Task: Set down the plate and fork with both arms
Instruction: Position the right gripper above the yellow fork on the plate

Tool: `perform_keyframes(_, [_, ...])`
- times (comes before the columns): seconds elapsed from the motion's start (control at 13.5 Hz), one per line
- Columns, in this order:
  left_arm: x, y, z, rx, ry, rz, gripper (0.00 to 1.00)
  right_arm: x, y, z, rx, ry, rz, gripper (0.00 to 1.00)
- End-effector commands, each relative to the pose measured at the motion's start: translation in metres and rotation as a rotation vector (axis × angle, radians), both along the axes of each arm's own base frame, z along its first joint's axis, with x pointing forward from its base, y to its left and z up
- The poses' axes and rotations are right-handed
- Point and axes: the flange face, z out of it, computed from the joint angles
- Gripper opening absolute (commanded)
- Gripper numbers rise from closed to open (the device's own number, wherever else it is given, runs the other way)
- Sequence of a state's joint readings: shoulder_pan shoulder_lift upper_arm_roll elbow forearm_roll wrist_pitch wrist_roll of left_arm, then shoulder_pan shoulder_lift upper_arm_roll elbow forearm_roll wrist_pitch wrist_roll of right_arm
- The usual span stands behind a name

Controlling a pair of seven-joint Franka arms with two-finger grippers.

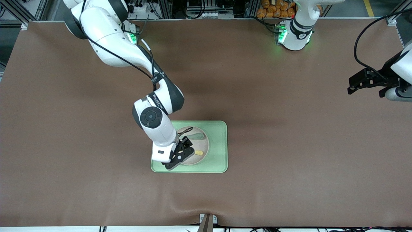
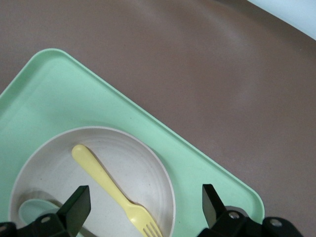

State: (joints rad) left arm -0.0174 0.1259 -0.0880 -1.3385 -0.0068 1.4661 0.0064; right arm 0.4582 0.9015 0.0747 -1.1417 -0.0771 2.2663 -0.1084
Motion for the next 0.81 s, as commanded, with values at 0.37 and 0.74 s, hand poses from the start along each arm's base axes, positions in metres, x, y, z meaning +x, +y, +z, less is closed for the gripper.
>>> perform_keyframes(0.37, [-0.042,0.016,0.024,0.020,0.046,-0.040,1.00,-0.004,0.018,-0.015,-0.053,-0.021,0.183,0.95])
perform_keyframes(0.74, [-0.045,0.014,0.029,0.018,0.041,-0.041,1.00,-0.012,0.029,-0.025,-0.071,-0.014,0.262,0.86])
